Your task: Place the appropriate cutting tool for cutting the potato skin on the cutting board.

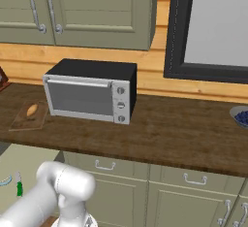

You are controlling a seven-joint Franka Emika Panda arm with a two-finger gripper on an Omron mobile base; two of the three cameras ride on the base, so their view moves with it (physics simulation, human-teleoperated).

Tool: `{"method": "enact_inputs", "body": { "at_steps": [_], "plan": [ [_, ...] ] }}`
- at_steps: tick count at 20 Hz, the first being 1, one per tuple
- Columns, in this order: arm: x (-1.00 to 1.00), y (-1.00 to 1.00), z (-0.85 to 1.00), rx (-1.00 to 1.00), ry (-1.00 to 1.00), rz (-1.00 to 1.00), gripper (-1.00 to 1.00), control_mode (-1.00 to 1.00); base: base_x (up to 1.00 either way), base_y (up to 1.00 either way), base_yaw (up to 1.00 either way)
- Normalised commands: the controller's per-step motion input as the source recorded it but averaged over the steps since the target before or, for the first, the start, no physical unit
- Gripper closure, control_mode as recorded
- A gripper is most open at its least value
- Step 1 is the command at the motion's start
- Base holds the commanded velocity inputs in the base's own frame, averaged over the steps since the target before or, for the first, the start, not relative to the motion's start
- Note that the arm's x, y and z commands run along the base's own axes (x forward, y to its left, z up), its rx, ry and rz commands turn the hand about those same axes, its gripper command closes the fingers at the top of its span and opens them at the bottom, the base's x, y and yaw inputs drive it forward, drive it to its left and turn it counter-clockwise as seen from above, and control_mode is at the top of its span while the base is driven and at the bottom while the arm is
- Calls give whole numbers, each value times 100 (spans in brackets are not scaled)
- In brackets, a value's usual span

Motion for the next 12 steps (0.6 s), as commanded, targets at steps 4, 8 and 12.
{"method": "enact_inputs", "body": {
  "at_steps": [4, 8, 12],
  "plan": [
    [25, 0, 0, 0, 0, 0, -100, -100, 0, 0, 0],
    [18, 0, -9, 0, 0, 0, -100, -100, 0, 0, 0],
    [13, 0, -18, 0, 0, 0, -100, -100, 0, 0, 0]
  ]
}}
